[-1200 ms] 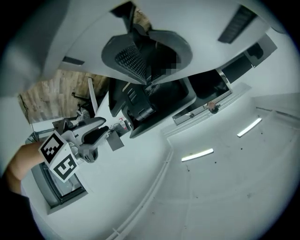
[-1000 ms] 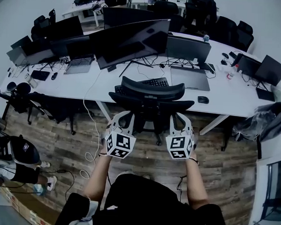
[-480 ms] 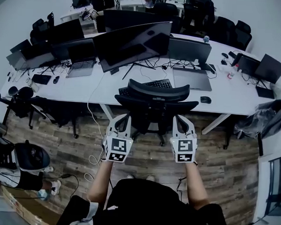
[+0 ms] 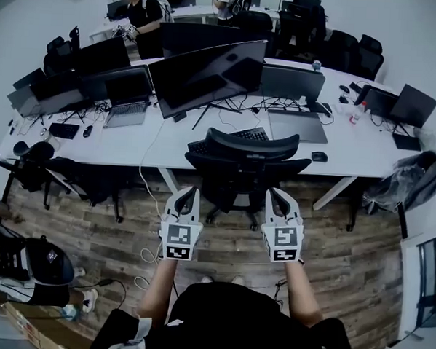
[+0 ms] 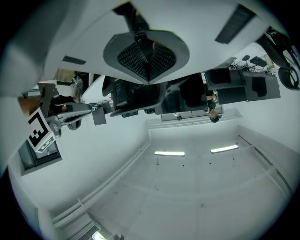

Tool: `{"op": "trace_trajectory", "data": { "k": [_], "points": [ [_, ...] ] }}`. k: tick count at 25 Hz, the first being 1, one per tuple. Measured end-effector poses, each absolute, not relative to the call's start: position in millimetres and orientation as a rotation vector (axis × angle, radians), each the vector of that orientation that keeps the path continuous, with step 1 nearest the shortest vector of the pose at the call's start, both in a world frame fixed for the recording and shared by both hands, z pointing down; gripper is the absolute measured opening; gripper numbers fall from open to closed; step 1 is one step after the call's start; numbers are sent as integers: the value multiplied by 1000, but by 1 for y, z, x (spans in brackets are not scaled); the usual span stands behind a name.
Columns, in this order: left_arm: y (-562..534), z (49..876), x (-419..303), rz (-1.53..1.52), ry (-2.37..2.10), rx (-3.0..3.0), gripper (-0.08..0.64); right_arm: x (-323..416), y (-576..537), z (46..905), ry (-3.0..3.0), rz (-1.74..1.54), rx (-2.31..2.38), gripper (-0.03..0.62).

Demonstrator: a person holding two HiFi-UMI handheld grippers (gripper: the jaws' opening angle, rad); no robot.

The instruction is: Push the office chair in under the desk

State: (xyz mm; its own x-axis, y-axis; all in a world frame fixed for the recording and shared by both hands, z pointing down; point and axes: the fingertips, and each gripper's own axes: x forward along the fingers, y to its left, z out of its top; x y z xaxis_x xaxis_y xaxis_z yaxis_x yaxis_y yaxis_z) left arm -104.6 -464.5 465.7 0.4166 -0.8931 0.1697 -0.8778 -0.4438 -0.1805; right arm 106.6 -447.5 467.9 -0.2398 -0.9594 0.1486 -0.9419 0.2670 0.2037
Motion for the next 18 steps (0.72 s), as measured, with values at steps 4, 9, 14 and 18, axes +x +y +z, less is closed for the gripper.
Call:
{"op": "trace_trajectory", "data": {
  "k": [4,9,14,18],
  "points": [
    [-457,464,-108,-359,1597,-2600,15,97,-442,466,-2314,-83,1784,25],
    [-448,465,-107,-347,1573,-2607,15,90,-437,466,-2305,-80,1806,25],
    [-445,467,-113,-359,1563,-2606,15,83,-433,467,-2302,-79,1810,25],
    [-442,465,-120,-346,1573,-2608,15,76,-431,468,-2318,-68,1806,25]
  ]
}}
